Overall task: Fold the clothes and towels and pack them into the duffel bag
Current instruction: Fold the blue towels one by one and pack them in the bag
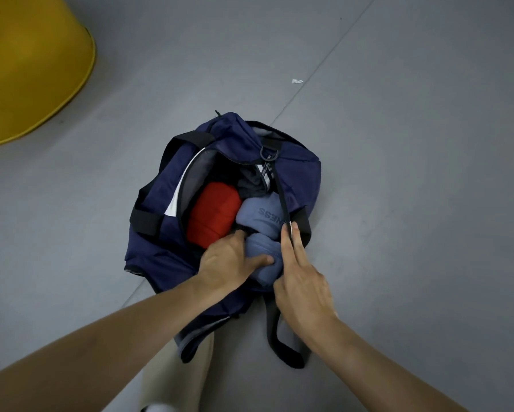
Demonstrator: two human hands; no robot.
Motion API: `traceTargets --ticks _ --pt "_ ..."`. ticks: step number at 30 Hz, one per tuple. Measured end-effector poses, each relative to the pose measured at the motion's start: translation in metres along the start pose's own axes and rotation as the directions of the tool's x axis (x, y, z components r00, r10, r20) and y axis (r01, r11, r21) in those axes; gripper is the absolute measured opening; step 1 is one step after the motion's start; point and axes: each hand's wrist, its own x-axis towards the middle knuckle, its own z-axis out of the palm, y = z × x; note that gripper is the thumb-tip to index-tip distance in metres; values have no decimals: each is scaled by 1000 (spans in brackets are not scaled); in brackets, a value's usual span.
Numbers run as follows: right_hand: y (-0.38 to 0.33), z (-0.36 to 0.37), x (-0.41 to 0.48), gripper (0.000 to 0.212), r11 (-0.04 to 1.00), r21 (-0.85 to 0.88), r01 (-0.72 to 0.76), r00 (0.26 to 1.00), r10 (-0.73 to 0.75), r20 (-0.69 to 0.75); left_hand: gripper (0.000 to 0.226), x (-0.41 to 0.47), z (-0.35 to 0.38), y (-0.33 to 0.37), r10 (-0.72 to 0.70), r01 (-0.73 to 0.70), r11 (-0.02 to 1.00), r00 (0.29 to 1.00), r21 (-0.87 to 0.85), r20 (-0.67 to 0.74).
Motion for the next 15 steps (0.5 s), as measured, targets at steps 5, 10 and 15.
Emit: traceTargets --ticks 5,10,15 --pt "1 5 1 104 999 44 21 999 -22 38 64 7 0 -4 1 23 966 996 -256 93" --pt "10 1 -1 97 983 181 36 994 -54 98 57 6 6 -2 76 -68 984 996 -163 38" --pt "35 -28 -13 77 927 326 187 973 -221 70 62 -25 -21 0 254 -282 958 912 -45 -322"
